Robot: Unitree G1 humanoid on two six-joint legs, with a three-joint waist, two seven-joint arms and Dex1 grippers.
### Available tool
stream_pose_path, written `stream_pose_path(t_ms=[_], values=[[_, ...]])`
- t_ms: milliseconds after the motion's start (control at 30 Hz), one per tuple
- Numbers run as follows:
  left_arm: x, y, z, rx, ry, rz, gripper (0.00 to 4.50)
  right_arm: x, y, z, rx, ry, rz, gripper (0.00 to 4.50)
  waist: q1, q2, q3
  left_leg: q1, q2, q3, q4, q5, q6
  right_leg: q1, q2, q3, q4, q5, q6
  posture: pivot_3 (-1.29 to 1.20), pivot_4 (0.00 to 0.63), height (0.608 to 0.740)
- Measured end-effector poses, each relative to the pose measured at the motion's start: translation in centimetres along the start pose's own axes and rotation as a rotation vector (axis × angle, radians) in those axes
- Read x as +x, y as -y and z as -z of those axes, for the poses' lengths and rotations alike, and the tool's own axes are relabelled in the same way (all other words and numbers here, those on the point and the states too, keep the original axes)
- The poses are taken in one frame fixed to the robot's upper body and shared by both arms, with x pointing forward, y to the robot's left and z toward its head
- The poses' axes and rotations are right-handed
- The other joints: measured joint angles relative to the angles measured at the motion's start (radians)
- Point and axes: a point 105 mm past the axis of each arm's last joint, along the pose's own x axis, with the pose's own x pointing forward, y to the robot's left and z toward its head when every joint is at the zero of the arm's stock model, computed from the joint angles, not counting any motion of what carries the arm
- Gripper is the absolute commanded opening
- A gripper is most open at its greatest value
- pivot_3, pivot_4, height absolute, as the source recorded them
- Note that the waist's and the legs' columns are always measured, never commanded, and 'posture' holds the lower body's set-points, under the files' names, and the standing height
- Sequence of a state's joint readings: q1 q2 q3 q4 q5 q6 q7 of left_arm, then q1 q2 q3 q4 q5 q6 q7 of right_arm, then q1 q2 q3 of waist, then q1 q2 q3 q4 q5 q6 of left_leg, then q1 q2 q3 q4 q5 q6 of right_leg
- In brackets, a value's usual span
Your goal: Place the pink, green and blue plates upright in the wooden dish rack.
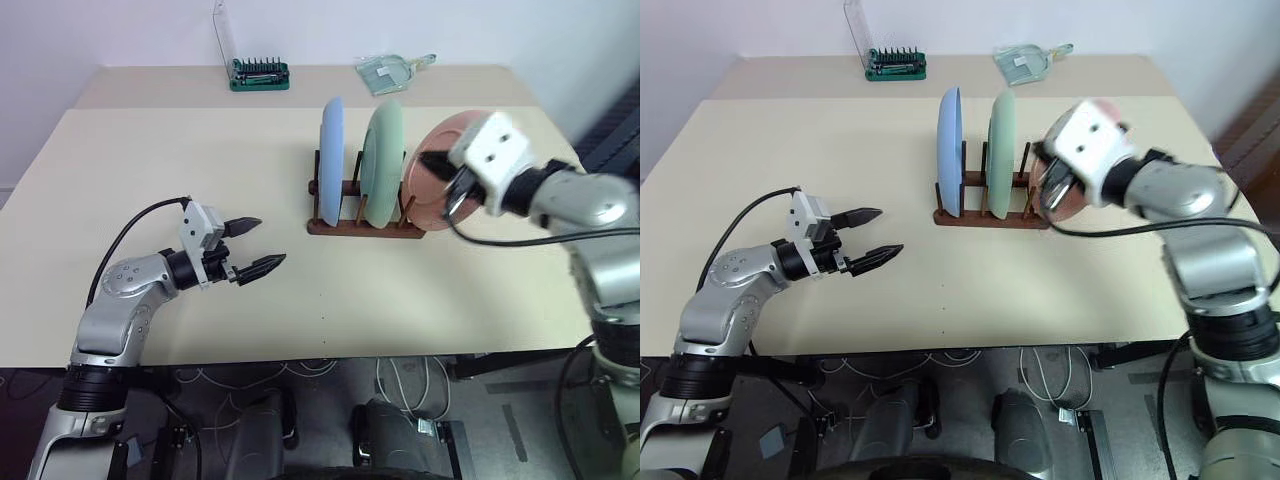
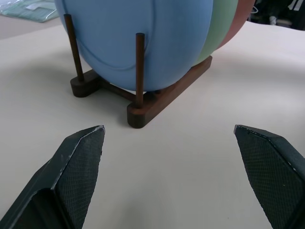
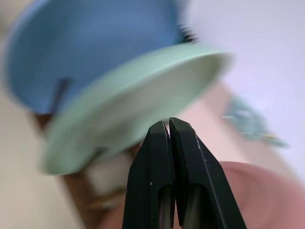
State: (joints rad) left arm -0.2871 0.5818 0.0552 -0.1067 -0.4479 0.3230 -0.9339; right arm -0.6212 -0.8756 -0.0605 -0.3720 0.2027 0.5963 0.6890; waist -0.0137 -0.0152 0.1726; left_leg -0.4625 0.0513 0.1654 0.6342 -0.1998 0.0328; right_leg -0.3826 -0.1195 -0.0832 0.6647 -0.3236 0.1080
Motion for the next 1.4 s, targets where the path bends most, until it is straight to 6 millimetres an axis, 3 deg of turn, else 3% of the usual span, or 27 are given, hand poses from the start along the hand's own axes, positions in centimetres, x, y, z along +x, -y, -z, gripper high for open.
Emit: stream_pose_path(t_ms=[67,167,333,433,500,700,867,1000,1167,1300,1400], values=[[0.1,0.0,0.0,0.0,0.001,0.002,4.5,-1.1,1.7,-0.7,-0.028,0.005,0.058,0.08,-0.001,0.0,0.0,0.0,0.0,0.0,0.0,0.0,0.0,0.0,0.0,0.0,0.0,0.0,0.0,0.0,0.15,0.732],[0.2,0.0,0.0,-0.002,0.002,0.008,4.5,-2.9,3.2,0.0,-0.065,-0.057,0.117,0.08,-0.001,0.0,0.0,0.0,0.0,0.0,0.0,0.0,0.0,0.0,0.0,0.0,0.0,0.0,0.0,0.0,0.15,0.732],[0.6,-0.1,-0.4,0.006,0.007,0.026,4.5,-5.0,4.3,3.5,-0.088,-0.231,0.165,0.08,0.0,0.0,0.0,0.001,0.0,0.0,0.0,0.0,0.0,0.001,0.0,0.0,0.0,0.0,0.0,0.0,0.15,0.732],[0.7,-0.1,-0.3,0.004,0.004,0.033,4.5,-5.9,3.9,6.6,-0.084,-0.353,0.159,0.08,-0.004,0.0,0.0,0.001,0.0,0.0,0.001,0.0,0.0,0.001,0.0,0.0,0.0,0.0,0.0,0.0,0.15,0.732],[0.7,-0.1,0.0,-0.002,-0.004,0.035,4.5,-5.7,3.0,7.7,-0.07,-0.378,0.131,0.08,-0.008,0.001,-0.001,0.002,0.0,0.0,0.001,0.0,0.0,0.001,0.0,0.0,0.001,0.0,0.0,0.0,0.15,0.732],[0.8,0.0,0.2,-0.004,-0.008,0.04,4.5,-3.4,0.2,8.0,-0.014,-0.312,0.051,0.08,-0.003,0.001,0.0,0.001,0.001,0.0,0.002,0.0,0.0,0.002,0.001,0.0,0.001,0.0,0.0,0.0,0.15,0.732],[0.7,0.1,0.2,-0.002,-0.011,0.036,4.5,-2.0,0.1,5.3,-0.017,-0.2,0.042,0.08,-0.002,0.001,0.0,0.001,0.001,-0.001,0.002,0.0,0.0,0.002,0.001,0.0,0.001,0.0,0.0,0.0,0.15,0.732],[0.6,0.2,0.1,0.006,-0.011,0.037,4.5,-1.6,-0.6,5.2,-0.014,-0.194,0.012,0.08,-0.001,0.001,0.0,0.001,0.001,-0.001,0.003,0.0,0.0,0.002,0.001,0.0,0.001,0.0,0.0,0.0,0.15,0.732],[0.6,0.2,0.1,0.005,-0.011,0.035,4.5,-1.2,-1.5,3.6,0.005,-0.131,-0.033,0.08,-0.003,0.001,0.0,0.001,0.001,-0.001,0.003,0.0,0.0,0.002,0.001,0.0,0.001,0.0,0.0,0.0,0.15,0.732],[0.7,0.1,0.1,0.004,-0.01,0.03,4.5,-1.5,-1.2,4.5,0.017,-0.163,-0.006,0.08,-0.002,0.001,-0.001,0.001,0.001,-0.001,0.004,0.0,0.0,0.003,0.001,0.0,0.001,0.0,0.0,0.0,0.15,0.732],[0.6,-0.1,0.3,0.006,-0.014,0.006,4.5,-2.7,-0.8,7.6,0.074,-0.249,0.025,0.08,0.003,0.001,-0.001,0.001,0.0,-0.001,0.005,-0.001,0.001,0.004,0.0,-0.001,0.0,0.0,0.0,0.0,0.15,0.732]])
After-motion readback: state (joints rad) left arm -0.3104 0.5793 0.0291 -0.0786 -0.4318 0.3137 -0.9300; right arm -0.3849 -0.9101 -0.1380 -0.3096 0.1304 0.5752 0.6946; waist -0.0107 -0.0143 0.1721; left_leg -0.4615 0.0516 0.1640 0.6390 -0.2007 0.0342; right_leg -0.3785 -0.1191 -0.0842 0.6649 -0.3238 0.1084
